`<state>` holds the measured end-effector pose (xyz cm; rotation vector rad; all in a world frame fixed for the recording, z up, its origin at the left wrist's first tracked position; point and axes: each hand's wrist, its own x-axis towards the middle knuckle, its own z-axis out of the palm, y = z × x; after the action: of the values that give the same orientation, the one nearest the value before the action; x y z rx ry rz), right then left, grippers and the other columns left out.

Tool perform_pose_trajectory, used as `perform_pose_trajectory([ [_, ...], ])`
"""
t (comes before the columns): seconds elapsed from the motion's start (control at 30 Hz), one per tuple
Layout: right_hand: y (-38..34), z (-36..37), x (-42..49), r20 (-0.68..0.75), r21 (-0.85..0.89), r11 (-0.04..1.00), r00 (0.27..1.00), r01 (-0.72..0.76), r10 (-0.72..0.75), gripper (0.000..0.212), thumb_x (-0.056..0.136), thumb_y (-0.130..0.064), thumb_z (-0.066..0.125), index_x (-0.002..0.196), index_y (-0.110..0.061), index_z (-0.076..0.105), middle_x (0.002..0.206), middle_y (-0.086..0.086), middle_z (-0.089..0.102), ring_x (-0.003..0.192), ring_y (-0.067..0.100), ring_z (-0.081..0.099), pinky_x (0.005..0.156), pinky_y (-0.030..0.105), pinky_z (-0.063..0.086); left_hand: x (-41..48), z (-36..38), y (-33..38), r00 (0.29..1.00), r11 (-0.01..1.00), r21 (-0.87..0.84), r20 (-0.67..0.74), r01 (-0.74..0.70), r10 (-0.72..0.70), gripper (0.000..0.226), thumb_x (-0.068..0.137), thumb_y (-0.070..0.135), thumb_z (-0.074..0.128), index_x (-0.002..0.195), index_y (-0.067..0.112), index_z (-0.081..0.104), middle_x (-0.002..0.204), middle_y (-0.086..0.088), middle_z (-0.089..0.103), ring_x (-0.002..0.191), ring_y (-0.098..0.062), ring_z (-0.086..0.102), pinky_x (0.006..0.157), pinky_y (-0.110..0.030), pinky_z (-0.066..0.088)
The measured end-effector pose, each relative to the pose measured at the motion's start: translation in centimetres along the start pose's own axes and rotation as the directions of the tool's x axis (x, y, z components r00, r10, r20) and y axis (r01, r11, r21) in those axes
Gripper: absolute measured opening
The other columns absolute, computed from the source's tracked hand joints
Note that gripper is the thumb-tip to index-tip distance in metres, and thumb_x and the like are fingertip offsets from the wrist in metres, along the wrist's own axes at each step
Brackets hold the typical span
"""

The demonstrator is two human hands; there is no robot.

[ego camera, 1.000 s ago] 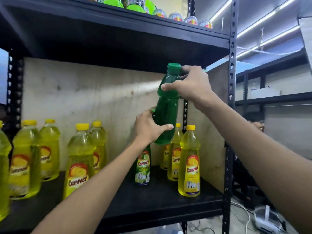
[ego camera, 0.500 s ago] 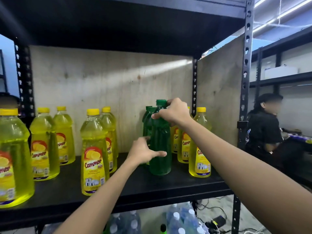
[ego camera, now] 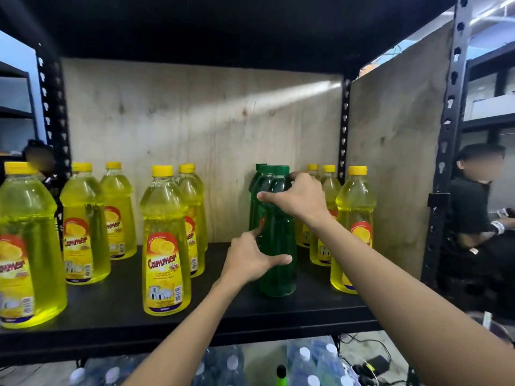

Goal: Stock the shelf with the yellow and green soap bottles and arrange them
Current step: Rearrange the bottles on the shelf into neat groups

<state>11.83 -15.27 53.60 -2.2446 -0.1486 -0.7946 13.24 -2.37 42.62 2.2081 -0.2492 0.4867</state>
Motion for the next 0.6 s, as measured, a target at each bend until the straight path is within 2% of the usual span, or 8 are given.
perform_pose_trajectory([
  [0.1, 0.2, -0.3, 0.1, 0.023, 0.032, 0.999, 0.999, 0.026, -0.027, 0.066, 0.065, -0.055, 0.084, 0.114, -0.014, 0.067, 0.108, 0.002, 0.070, 0.099, 0.021, 0.067, 0.083, 0.037, 0.058, -0.6, 0.3, -0.2, 0.996, 0.997, 0.077, -0.086, -0.011, 0.018, 0.101, 0.046, 0.076, 0.080, 0.133, 0.032, 0.056, 0.121, 0.009, 0.069, 0.112, -0.015, 0.065, 0.088, -0.032, 0.055],
  [0.17, 0.6, -1.0, 0.5, 0.132, 0.134, 0.991, 0.991, -0.014, -0.004, 0.070, 0.066, -0.046, 0.086, 0.124, -0.014, 0.063, 0.113, 0.001, 0.070, 0.100, 0.019, 0.067, 0.080, 0.034, 0.059, -0.9, -0.2, -0.9, 0.999, 0.997, -0.080, -0.047, 0.014, -0.018, 0.094, 0.042, 0.079, 0.079, 0.124, 0.040, 0.057, 0.115, 0.019, 0.065, 0.103, -0.004, 0.064, 0.084, -0.027, 0.056],
  [0.23, 1.2, -1.7, 0.9, 0.269, 0.306, 0.947, 0.963, -0.095, 0.010, 0.070, 0.068, -0.031, 0.088, 0.129, -0.012, 0.060, 0.114, 0.002, 0.071, 0.097, 0.019, 0.070, 0.078, 0.037, 0.061, -1.0, -0.9, -1.8, 0.998, 0.938, -0.341, 0.042, 0.061, -0.050, 0.077, 0.040, 0.076, 0.083, 0.107, 0.045, 0.060, 0.113, 0.017, 0.066, 0.098, 0.000, 0.065, 0.075, -0.019, 0.053],
  [0.3, 1.9, -2.3, 1.3, 0.379, 0.444, 0.881, 0.925, -0.164, -0.019, 0.065, 0.072, -0.017, 0.086, 0.130, -0.011, 0.060, 0.113, 0.006, 0.073, 0.098, 0.022, 0.073, 0.084, 0.045, 0.060, -0.7, -1.4, -2.9, 0.982, 0.831, -0.541, 0.186, 0.132, -0.034, 0.072, 0.048, 0.061, 0.089, 0.113, 0.043, 0.063, 0.119, 0.005, 0.067, 0.109, -0.008, 0.066, 0.084, -0.023, 0.053],
  [0.37, 2.6, -2.7, 1.6, 0.471, 0.546, 0.807, 0.879, -0.226, -0.073, 0.059, 0.077, -0.006, 0.079, 0.132, -0.008, 0.058, 0.115, 0.009, 0.073, 0.103, 0.025, 0.072, 0.091, 0.047, 0.057, -0.3, -1.3, -3.7, 0.931, 0.750, -0.621, 0.365, 0.227, 0.021, 0.075, 0.060, 0.040, 0.089, 0.129, 0.032, 0.060, 0.129, -0.001, 0.066, 0.120, -0.016, 0.063, 0.100, -0.034, 0.050],
  [0.43, 3.3, -2.6, 1.4, 0.536, 0.629, 0.723, 0.833, -0.285, -0.138, 0.051, 0.084, -0.001, 0.070, 0.134, -0.006, 0.057, 0.120, 0.012, 0.070, 0.108, 0.028, 0.069, 0.095, 0.043, 0.055, -0.2, -0.8, -4.3, 0.886, 0.739, -0.627, 0.455, 0.246, 0.091, 0.075, 0.068, 0.028, 0.087, 0.136, 0.025, 0.055, 0.130, 0.002, 0.067, 0.123, -0.015, 0.062, 0.104, -0.037, 0.049],
  [0.5, 4.0, -2.2, 0.9, 0.549, 0.692, 0.644, 0.817, -0.326, -0.176, 0.047, 0.089, -0.002, 0.062, 0.135, -0.004, 0.054, 0.126, 0.015, 0.067, 0.113, 0.028, 0.066, 0.095, 0.037, 0.054, -0.3, -0.2, -4.3, 0.899, 0.759, -0.611, 0.430, 0.222, 0.083, 0.082, 0.062, 0.033, 0.092, 0.135, 0.027, 0.055, 0.125, 0.008, 0.070, 0.118, -0.009, 0.064, 0.100, -0.033, 0.051],
  [0.6, 4.8, -1.5, 0.1, 0.488, 0.765, 0.558, 0.854, -0.320, -0.180, 0.046, 0.090, -0.004, 0.062, 0.136, -0.007, 0.055, 0.129, 0.016, 0.065, 0.117, 0.029, 0.063, 0.097, 0.037, 0.052, -0.7, 0.9, -3.9, 0.963, 0.809, -0.569, 0.270, 0.147, 0.016, 0.095, 0.046, 0.053, 0.095, 0.130, 0.031, 0.057, 0.118, 0.010, 0.072, 0.110, -0.008, 0.067, 0.098, -0.031, 0.052],
])
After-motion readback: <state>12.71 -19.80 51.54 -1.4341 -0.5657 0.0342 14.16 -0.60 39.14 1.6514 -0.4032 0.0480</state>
